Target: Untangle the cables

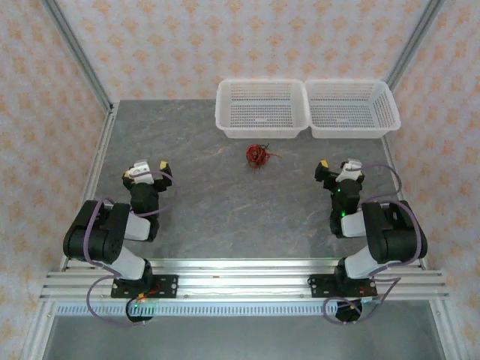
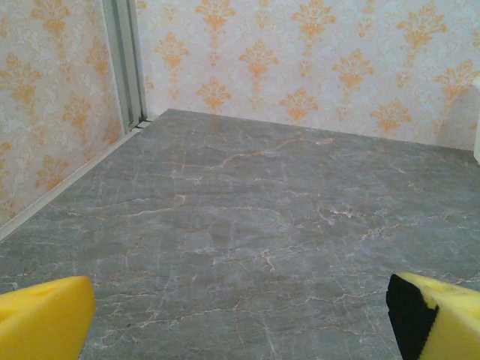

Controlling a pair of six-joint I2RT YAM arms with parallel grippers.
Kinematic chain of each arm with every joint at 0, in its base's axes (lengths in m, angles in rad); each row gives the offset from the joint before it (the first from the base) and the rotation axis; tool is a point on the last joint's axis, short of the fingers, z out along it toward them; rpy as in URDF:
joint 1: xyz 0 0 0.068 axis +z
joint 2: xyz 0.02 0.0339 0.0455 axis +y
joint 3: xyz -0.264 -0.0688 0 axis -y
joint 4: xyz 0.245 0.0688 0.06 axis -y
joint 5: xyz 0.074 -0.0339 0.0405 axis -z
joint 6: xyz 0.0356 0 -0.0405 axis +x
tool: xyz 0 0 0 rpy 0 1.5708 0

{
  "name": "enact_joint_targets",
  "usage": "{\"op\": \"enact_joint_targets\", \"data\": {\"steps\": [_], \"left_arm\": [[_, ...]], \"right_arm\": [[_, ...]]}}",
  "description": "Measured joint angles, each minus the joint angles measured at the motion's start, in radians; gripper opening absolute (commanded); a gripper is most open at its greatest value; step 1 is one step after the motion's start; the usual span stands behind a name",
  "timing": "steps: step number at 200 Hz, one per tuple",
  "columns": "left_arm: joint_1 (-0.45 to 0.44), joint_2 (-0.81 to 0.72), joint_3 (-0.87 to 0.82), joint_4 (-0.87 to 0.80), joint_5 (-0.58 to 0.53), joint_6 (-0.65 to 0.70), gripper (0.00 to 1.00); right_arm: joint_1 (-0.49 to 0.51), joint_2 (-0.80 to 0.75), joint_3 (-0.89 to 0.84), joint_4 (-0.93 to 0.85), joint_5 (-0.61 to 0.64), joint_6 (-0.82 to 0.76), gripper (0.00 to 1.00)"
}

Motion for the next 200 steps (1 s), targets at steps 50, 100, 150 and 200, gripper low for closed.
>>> {"op": "enact_joint_targets", "data": {"steps": [50, 100, 150, 200], "left_arm": [[0.0, 0.0, 0.0, 0.0, 0.0, 0.0, 1.0], [0.0, 0.0, 0.0, 0.0, 0.0, 0.0, 0.99], [0.0, 0.0, 0.0, 0.0, 0.0, 0.0, 1.0], [0.0, 0.0, 0.0, 0.0, 0.0, 0.0, 1.0]], "right_arm": [[0.0, 0.0, 0.0, 0.0, 0.0, 0.0, 1.0], [0.0, 0.0, 0.0, -0.008, 0.0, 0.0, 1.0], [0.0, 0.0, 0.0, -0.009, 0.0, 0.0, 1.0], [0.0, 0.0, 0.0, -0.011, 0.0, 0.0, 1.0]]}}
